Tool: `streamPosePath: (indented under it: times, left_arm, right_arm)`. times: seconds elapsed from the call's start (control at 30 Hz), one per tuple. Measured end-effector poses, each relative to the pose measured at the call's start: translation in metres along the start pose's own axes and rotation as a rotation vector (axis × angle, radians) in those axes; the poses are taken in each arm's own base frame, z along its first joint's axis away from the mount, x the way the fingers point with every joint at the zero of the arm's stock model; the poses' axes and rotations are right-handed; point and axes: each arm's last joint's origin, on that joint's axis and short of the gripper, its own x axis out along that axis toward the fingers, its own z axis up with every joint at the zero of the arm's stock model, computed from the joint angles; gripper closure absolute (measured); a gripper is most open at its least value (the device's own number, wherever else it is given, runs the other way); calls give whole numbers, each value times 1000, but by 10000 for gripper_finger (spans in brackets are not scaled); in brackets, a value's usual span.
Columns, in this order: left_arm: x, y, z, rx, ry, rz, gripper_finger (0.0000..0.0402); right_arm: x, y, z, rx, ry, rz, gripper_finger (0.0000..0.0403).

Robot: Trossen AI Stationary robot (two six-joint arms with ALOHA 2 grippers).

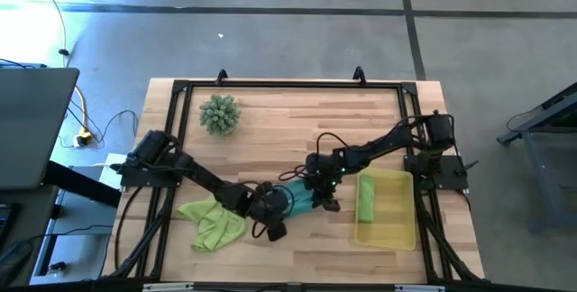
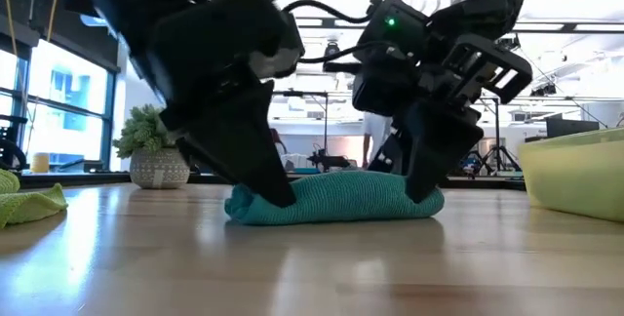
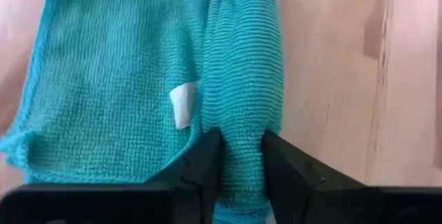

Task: Roll microfiber towels into tight, uniform cylinder then place into a basket
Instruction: Roll the blue cloth

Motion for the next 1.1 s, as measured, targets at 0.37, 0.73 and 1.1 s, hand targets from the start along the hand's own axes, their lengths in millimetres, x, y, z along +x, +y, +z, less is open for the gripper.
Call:
streamPosePath:
  times: [0.37,0.73,1.1]
  left_arm:
    - [4,11,9,-252,205,-163,390]
    - [8,21,14,-290,261,-197,393]
    - [9,21,14,-292,252,-198,393]
  right_arm:
    - [-40,56,7,-429,3,-177,296]
    - [4,122,-12,-937,72,-523,302]
    - [35,94,-13,-902,92,-652,284]
